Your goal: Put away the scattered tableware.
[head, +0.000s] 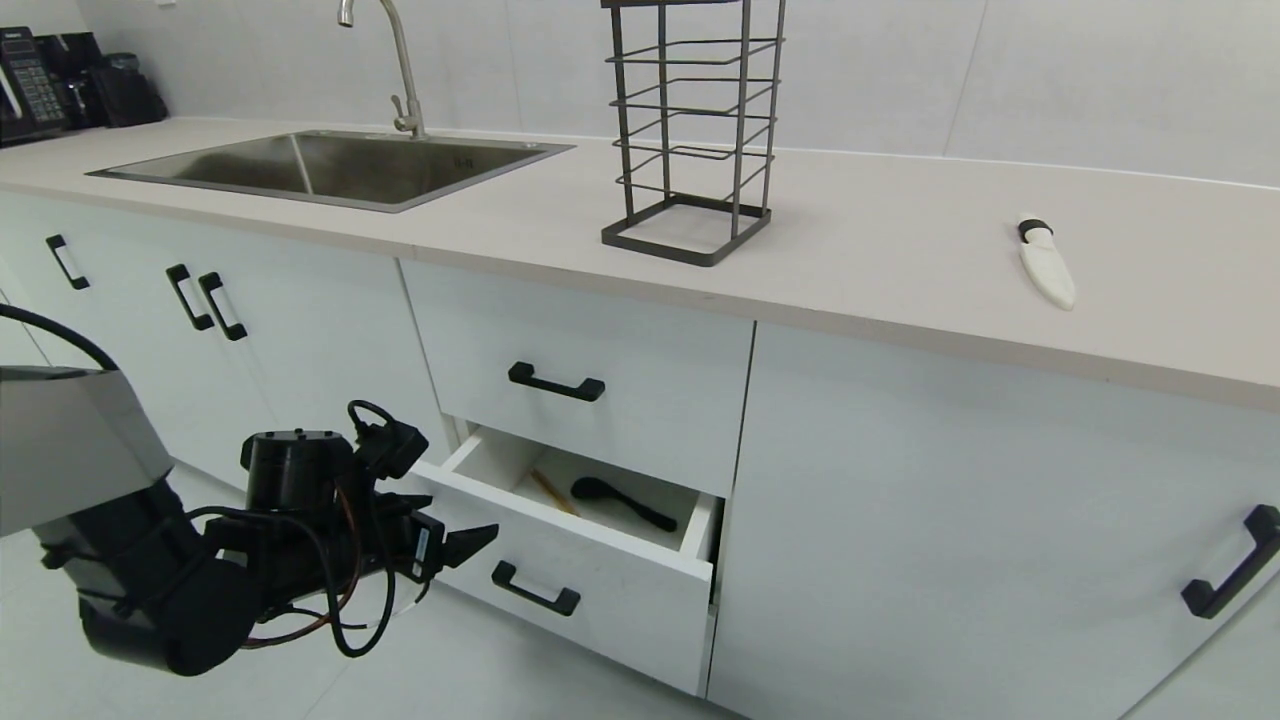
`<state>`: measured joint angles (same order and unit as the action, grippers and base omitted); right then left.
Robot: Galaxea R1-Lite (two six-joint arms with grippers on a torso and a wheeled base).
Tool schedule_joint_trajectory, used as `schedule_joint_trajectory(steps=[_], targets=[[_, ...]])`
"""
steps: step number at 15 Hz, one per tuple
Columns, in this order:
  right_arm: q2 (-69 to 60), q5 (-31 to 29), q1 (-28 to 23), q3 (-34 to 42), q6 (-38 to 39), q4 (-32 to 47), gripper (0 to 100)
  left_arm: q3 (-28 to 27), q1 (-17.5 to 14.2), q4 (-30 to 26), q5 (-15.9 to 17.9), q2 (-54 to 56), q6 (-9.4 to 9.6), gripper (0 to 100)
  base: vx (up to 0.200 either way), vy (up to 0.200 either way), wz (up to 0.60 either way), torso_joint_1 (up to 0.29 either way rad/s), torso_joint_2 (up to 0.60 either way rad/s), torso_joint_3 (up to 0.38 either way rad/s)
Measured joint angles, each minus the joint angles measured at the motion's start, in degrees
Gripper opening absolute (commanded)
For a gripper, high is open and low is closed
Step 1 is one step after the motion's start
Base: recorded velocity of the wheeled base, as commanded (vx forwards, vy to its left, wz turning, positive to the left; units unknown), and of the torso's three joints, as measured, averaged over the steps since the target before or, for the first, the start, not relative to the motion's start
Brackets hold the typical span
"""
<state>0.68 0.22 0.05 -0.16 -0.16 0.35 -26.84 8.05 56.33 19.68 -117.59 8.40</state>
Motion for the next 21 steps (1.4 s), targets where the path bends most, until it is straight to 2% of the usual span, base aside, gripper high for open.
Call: schedule_joint_trajectory(steps=[4,10,14,17,21], targets=[[0.02,0.02,0.02,0.00,0.00,0.00,100,-5.18,0.07,2.78,0.51,-3.33,-0.04,100,0.000,0.000,0.00,0.000,0.00,0.000],[0.02,0.07,0.00,0.00,0.02,-0.02,100,-11.41,0.30,2.89,0.71,-8.13,0.02,100,0.000,0.000,0.00,0.000,0.00,0.000],[0.02,0.02,0.05,0.00,0.02,0.00,100,-14.82,0.30,5.39,0.73,-10.76,-0.04,100,0.000,0.000,0.00,0.000,0.00,0.000],[0.02,0.00,0.02,0.00,0.00,0.00,100,-13.70,0.33,5.46,0.60,-10.89,0.05,100,0.000,0.000,0.00,0.000,0.00,0.000],[0.02,0.00,0.02,0.05,0.00,-0.02,100,-7.28,0.57,5.46,0.55,-5.67,0.30,100,0.000,0.000,0.00,0.000,0.00,0.000]])
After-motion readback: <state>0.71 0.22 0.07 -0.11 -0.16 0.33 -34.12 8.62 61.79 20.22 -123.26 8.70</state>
